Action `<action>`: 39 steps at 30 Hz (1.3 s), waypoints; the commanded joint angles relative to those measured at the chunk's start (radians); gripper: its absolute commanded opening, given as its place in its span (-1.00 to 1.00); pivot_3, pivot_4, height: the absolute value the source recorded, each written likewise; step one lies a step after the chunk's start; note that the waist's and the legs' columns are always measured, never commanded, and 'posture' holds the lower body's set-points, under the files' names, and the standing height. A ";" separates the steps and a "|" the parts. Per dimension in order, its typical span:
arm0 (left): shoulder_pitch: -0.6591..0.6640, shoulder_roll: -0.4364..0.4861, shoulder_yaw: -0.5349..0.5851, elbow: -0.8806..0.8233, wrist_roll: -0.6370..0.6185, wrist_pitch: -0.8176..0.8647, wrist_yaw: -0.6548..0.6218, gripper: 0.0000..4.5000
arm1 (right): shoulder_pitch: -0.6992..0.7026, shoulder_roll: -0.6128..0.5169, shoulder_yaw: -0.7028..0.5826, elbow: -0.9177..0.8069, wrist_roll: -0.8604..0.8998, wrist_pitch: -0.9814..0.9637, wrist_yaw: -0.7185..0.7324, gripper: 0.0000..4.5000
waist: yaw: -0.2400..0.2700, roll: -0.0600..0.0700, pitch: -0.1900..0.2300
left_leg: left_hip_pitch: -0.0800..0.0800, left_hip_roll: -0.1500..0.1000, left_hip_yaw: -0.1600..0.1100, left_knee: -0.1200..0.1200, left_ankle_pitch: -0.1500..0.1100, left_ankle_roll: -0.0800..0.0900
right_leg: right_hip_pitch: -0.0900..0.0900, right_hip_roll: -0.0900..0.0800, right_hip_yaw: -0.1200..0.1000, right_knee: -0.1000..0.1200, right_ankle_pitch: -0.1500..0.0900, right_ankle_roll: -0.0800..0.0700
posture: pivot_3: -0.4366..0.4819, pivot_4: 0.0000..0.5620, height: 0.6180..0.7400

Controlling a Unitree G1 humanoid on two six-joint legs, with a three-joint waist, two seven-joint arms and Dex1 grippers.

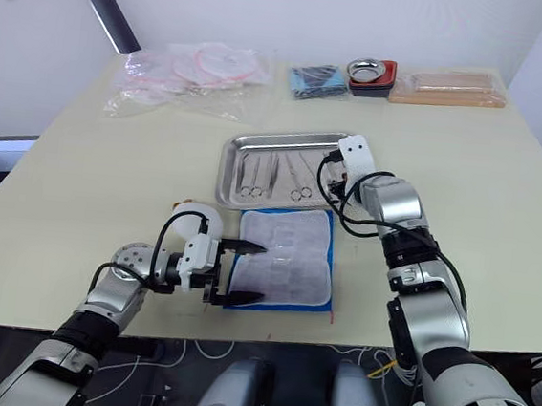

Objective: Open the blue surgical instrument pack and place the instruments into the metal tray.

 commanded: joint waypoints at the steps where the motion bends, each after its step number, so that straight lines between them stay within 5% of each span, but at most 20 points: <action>1: 0.072 0.039 -0.035 0.120 0.139 0.050 0.060 1.00 | -0.006 -0.028 0.000 -0.097 0.009 -0.010 0.040 0.56 | 0.000 0.000 0.000 | 0.000 0.000 0.000 0.000 0.000 0.000 | 0.000 0.000 0.000 0.000 0.000 0.000 | -0.05 -0.47 1.00; 4: 0.073 0.039 -0.033 0.119 0.139 0.049 0.060 1.00 | 0.009 -0.056 0.001 -0.172 0.026 -0.010 0.083 0.98 | 0.000 0.000 0.000 | -0.001 0.000 0.000 0.000 0.000 0.000 | -0.001 0.000 0.000 0.000 0.000 0.000 | -0.05 -0.47 1.00; 12: 0.103 0.040 0.033 0.008 0.036 0.079 0.034 1.00 | 0.158 -0.179 -0.026 -0.398 0.096 -0.094 0.240 0.98 | -0.002 -0.005 0.003 | -0.002 0.000 0.001 0.000 0.000 0.000 | -0.002 0.000 0.000 0.000 0.000 0.000 | -0.05 -0.47 1.00; 19: 0.133 0.063 0.125 -0.223 -0.034 0.149 0.099 1.00 | 0.355 -0.225 -0.079 -0.527 0.154 -0.353 0.344 0.98 | -0.005 -0.009 0.006 | -0.020 0.002 0.003 0.000 0.000 0.000 | -0.021 0.004 0.003 0.002 0.003 0.004 | -0.05 -0.47 1.00; 22: 0.168 0.072 0.176 -0.347 -0.126 0.215 0.116 1.00 | 0.432 -0.209 -0.132 -0.585 0.199 -0.462 0.367 0.98 | -0.001 -0.031 0.022 | -0.022 0.002 0.006 0.000 0.000 0.000 | -0.028 0.005 0.011 0.010 0.001 0.001 | -0.05 -0.47 1.00; 26: 0.227 0.084 0.237 -0.479 -0.183 0.307 0.168 1.00 | 0.526 -0.230 -0.172 -0.637 0.252 -0.563 0.425 0.98 | 0.003 -0.035 0.032 | -0.028 0.002 0.004 0.003 0.000 0.000 | -0.032 0.001 0.012 0.010 0.001 0.000 | -0.05 -0.47 1.00; 33: 0.294 0.109 0.461 -0.555 -0.272 0.456 0.328 1.00 | 0.676 -0.298 -0.348 -0.703 0.434 -0.577 0.506 0.98 | 0.012 -0.038 0.033 | -0.034 -0.001 0.003 0.007 0.000 -0.001 | -0.034 -0.004 0.009 0.009 0.004 -0.001 | -0.05 -0.47 1.00; 39: 0.396 0.150 0.683 -0.439 -0.279 0.467 0.369 1.00 | 0.855 -0.372 -0.471 -0.715 0.468 -0.624 0.557 0.98 | 0.011 -0.038 0.033 | -0.034 -0.001 0.005 0.009 0.000 -0.001 | -0.033 -0.004 0.007 0.010 0.004 -0.001 | -0.05 -0.47 1.00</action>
